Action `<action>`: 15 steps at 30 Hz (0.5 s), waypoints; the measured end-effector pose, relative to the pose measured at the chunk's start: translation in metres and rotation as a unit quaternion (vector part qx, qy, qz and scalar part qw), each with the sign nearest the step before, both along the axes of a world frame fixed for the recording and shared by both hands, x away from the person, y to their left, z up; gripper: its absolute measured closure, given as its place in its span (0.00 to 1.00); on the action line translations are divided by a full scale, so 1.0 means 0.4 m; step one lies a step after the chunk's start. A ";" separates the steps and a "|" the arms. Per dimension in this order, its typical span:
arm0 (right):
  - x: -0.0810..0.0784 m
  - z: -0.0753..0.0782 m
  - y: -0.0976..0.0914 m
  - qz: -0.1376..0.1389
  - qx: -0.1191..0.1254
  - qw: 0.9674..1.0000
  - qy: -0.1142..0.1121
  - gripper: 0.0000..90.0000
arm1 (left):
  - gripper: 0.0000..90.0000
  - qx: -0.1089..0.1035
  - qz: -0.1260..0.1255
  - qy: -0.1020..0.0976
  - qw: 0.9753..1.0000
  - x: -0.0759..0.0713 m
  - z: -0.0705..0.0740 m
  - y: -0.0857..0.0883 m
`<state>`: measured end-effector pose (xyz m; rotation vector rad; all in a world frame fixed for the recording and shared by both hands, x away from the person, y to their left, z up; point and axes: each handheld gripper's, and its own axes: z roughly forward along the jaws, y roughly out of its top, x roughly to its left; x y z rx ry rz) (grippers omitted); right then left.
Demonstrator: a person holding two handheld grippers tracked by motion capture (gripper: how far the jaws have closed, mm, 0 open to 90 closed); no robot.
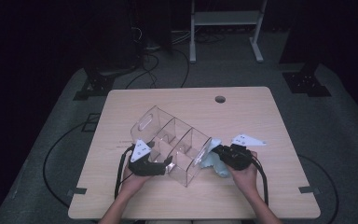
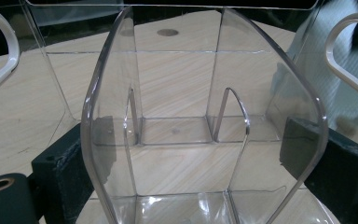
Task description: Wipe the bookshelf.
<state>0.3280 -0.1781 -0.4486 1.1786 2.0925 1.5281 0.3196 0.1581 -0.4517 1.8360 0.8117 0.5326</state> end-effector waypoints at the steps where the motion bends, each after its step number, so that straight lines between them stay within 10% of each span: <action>1: 0.002 -0.015 0.001 0.000 -0.002 1.000 0.007 0.93 | 0.07 0.000 0.000 0.000 1.000 0.000 0.000 0.000; 6: 0.011 -0.076 0.011 0.000 -0.016 0.999 0.036 0.93 | 0.07 -0.003 0.005 0.000 1.000 0.002 -0.001 0.001; 15: -0.057 -0.052 0.085 0.052 -0.026 0.998 0.016 0.93 | 0.07 -0.008 0.029 -0.001 1.000 0.009 -0.003 0.006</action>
